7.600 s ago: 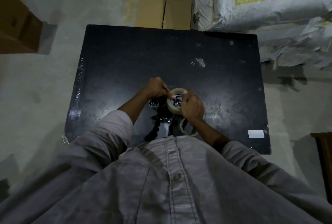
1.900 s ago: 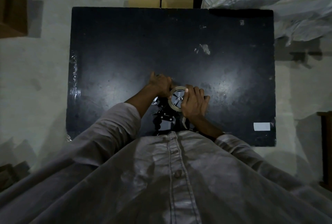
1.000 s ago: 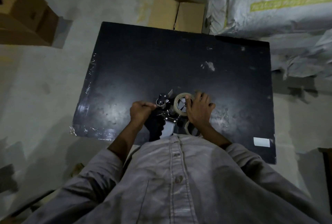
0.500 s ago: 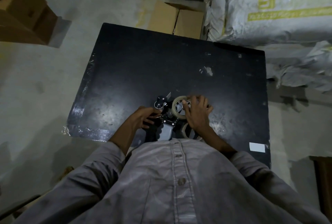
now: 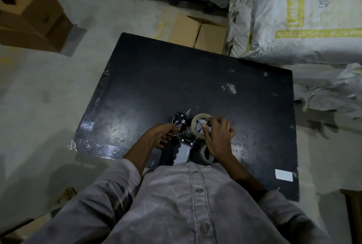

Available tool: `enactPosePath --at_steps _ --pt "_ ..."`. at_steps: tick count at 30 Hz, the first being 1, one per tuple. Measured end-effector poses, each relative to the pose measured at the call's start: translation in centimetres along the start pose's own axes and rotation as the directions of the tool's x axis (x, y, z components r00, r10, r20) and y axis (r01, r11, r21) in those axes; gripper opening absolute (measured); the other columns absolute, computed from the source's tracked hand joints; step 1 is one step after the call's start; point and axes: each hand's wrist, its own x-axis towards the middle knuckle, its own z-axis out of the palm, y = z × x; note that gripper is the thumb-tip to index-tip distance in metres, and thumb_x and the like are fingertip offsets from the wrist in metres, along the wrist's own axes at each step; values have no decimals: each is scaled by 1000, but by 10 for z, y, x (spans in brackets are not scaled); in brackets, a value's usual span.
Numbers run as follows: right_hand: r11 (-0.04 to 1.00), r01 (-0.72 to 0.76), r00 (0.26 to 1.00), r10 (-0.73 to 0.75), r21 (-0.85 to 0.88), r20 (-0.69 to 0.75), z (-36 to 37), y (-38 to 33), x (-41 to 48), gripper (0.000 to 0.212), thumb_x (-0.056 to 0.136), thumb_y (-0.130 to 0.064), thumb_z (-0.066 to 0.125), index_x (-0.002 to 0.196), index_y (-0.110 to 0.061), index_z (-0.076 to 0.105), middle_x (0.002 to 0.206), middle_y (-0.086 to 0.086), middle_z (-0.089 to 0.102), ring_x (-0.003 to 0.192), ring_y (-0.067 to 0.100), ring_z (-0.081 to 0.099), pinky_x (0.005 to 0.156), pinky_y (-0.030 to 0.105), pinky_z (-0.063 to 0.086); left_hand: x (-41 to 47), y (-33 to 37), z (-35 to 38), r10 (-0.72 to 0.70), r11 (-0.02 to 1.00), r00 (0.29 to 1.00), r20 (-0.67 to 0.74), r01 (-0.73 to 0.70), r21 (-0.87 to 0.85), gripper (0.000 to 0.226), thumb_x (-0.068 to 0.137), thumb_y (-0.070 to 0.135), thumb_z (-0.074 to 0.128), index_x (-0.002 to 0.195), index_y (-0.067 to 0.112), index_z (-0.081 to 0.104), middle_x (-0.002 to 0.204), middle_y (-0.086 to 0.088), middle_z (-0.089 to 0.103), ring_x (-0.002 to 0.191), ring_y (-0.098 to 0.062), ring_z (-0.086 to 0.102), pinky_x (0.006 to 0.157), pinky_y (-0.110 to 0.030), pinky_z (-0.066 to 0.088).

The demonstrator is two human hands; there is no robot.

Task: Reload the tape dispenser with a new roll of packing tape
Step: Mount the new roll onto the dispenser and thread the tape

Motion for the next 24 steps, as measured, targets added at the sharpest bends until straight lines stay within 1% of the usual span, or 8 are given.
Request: enactPosePath --at_steps 1,3,5,10,16,19,21,24 --pt "1000 5 1000 -5 0 1 -1 -1 -2 41 116 -62 42 132 -30 64 135 5 53 127 28 49 105 54 35 -1 2 1 -2 1000 1000 1 2 1 50 84 54 85 111 14 71 123 -7 68 119 -29 61 108 -49 52" --pt "999 32 999 -32 -4 3 -4 -4 -8 47 115 -63 37 134 -30 64 135 6 54 126 28 49 104 54 36 -2 5 4 7 1000 1000 -1 -7 3 42 85 48 85 103 13 69 114 -5 67 106 -25 60 90 -39 52" --pt "997 82 997 -82 -1 14 -6 -7 -16 51 113 -64 34 135 -30 64 137 6 54 126 29 50 105 56 36 -4 7 6 17 1000 1000 -10 -18 -11 29 88 38 82 96 15 67 106 -5 63 97 -22 55 76 -34 45" --pt "988 155 986 -154 -7 58 -3 -11 -32 47 112 -66 39 137 -35 62 140 2 54 130 27 49 107 59 38 1 3 4 27 998 1000 -1 -27 -53 23 87 34 82 93 18 67 100 -2 64 97 -22 54 85 -38 41" --pt "969 242 969 -240 -41 54 -2 -17 -48 50 107 -72 53 136 -34 64 141 -1 56 130 27 53 100 53 39 6 -7 1 42 988 999 -20 -45 -147 16 94 32 79 93 19 70 82 3 62 71 -14 52 66 -30 38" --pt "980 196 973 -191 -30 126 2 -27 -54 74 93 -91 56 141 -34 59 150 2 50 135 28 46 104 54 36 8 -11 0 51 984 999 6 -49 -173 19 94 34 80 100 17 73 84 2 62 72 -14 54 66 -30 40" --pt "986 159 968 -144 -55 206 7 -33 -56 96 81 -102 55 148 -34 52 158 7 42 139 31 41 108 56 35 11 -14 0 53 978 998 31 -46 -206 25 93 34 81 109 15 75 94 -1 66 78 -16 59 69 -31 44" --pt "988 128 961 -102 -89 256 16 -40 -61 112 73 -106 55 156 -31 46 161 12 36 142 36 40 110 60 36 12 -20 1 59 959 996 67 -38 -279 17 98 25 76 110 13 76 102 -5 69 80 -17 62 69 -31 47"
